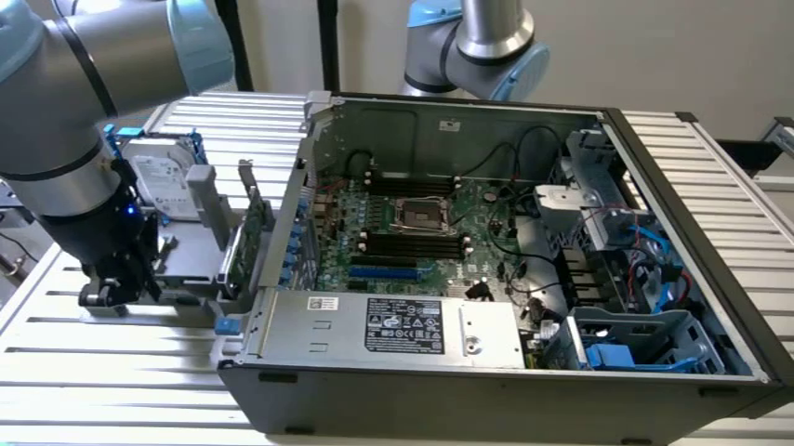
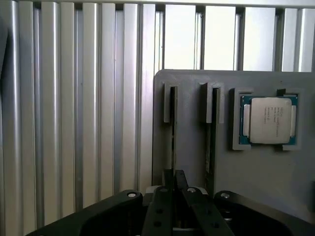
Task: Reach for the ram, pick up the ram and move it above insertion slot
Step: 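Pick up the ram and move it above insertion slot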
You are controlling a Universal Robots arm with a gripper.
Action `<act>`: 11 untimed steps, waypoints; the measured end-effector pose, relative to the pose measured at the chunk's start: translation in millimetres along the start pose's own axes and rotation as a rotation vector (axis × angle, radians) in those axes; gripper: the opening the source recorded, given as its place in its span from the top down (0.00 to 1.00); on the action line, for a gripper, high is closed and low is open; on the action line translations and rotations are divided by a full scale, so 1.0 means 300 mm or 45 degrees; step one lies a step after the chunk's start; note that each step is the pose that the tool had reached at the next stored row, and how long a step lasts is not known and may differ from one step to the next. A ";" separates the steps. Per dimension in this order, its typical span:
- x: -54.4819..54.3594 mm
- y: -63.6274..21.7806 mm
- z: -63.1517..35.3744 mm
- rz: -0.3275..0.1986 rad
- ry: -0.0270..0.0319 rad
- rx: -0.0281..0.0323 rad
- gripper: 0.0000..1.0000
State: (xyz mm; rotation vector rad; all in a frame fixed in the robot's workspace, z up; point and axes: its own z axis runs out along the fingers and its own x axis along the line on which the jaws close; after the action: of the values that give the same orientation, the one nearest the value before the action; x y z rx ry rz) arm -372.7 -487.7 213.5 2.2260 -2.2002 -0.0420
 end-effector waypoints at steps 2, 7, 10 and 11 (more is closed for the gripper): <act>0.000 0.001 -0.016 0.000 0.0002 -0.0001 0.87; -0.001 0.002 -0.069 -0.001 0.0001 0.0000 0.87; -0.001 0.003 -0.112 -0.003 0.0001 -0.0001 0.87; -0.001 0.003 -0.125 -0.005 -0.0002 0.0000 0.87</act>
State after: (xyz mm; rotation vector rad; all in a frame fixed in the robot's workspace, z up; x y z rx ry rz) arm -372.7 -487.7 250.9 2.2303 -2.1961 -0.0422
